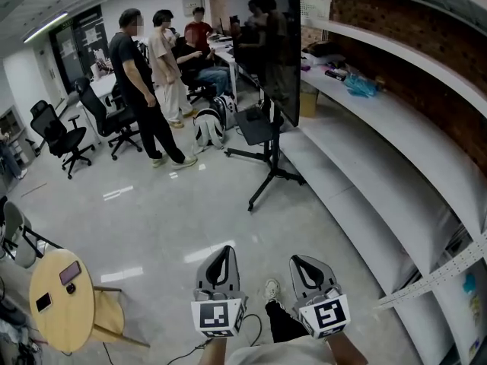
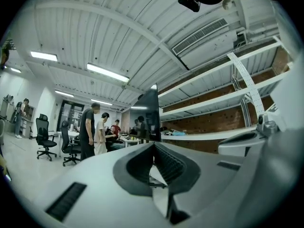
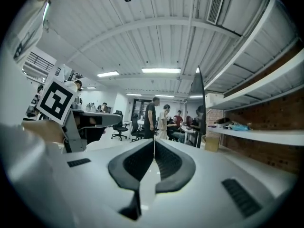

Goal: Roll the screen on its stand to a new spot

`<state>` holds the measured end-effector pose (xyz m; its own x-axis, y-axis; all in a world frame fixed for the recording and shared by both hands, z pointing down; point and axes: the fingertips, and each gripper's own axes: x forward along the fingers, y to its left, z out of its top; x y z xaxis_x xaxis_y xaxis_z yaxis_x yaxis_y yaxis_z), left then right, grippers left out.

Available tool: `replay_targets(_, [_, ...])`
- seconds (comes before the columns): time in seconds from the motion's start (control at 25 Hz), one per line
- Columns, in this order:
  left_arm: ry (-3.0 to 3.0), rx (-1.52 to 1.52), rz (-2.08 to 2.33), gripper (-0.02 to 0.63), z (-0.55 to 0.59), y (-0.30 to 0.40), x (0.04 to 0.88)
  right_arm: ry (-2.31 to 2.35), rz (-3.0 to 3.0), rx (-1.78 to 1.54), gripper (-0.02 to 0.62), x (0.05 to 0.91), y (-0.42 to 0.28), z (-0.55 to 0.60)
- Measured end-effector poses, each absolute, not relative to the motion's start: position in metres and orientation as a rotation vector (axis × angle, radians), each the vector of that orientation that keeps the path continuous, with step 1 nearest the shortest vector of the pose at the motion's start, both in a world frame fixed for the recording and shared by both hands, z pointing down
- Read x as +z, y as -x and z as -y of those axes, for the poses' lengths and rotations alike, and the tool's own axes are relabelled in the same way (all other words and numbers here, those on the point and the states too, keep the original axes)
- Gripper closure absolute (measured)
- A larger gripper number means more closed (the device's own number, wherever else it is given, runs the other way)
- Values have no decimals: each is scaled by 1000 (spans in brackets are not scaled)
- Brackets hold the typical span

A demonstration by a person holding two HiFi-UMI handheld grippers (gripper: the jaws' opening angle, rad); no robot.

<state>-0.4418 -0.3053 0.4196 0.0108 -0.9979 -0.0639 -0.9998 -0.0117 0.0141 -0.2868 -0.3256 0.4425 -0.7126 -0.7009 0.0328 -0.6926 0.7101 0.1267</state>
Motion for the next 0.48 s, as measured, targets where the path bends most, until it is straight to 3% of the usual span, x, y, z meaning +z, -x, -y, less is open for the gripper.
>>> replay_targets(0.48, [2098,53,-2140,591,525,487,387,-1103,2897,-272,575,415,340,550])
